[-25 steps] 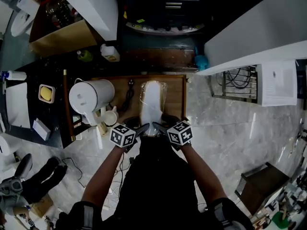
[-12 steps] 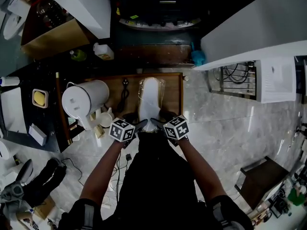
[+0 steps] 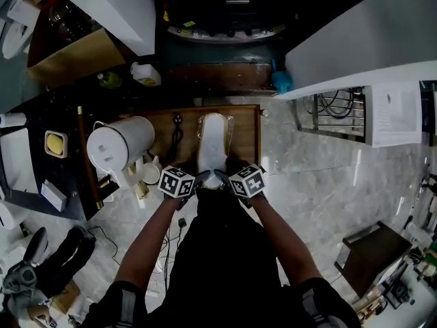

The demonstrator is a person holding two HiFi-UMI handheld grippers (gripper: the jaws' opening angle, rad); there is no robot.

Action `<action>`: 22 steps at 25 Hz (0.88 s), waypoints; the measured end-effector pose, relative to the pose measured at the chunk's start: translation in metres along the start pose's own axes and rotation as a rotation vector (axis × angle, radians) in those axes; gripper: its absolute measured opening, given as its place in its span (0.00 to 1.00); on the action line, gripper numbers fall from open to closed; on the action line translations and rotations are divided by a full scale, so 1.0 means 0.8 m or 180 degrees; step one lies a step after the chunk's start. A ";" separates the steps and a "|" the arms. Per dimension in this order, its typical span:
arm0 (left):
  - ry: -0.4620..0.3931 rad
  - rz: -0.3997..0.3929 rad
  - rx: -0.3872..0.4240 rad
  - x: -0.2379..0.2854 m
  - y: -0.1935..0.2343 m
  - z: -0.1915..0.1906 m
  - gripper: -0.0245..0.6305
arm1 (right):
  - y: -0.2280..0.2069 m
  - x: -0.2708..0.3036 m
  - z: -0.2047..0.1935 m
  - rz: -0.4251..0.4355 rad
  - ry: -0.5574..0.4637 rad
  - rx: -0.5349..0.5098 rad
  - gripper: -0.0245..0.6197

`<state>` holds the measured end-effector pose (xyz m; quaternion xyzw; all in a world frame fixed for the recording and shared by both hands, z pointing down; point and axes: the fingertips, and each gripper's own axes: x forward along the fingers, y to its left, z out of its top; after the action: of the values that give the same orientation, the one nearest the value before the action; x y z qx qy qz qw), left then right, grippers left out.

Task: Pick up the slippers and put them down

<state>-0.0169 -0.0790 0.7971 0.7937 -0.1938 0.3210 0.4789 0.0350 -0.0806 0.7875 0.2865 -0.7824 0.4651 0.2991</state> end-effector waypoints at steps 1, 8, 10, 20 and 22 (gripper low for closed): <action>0.0023 -0.0007 -0.0039 0.001 0.001 -0.001 0.41 | -0.001 0.001 -0.001 0.0005 0.0015 0.0019 0.40; 0.0102 -0.0078 -0.0183 0.004 0.008 -0.002 0.41 | -0.005 0.008 -0.001 0.0036 -0.0038 0.0121 0.40; 0.0124 -0.0038 -0.0194 0.003 0.009 -0.002 0.42 | -0.004 0.006 -0.001 0.0012 -0.0065 0.0087 0.40; 0.0178 0.0146 -0.0118 -0.019 0.010 -0.001 0.49 | 0.003 -0.025 0.009 -0.0168 -0.0195 -0.0066 0.42; 0.0173 0.0165 -0.0069 -0.025 0.009 0.001 0.49 | 0.004 -0.035 0.011 -0.0180 -0.0244 -0.0037 0.42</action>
<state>-0.0354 -0.0835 0.7879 0.7742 -0.2047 0.3527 0.4841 0.0494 -0.0826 0.7616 0.3244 -0.7876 0.4405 0.2836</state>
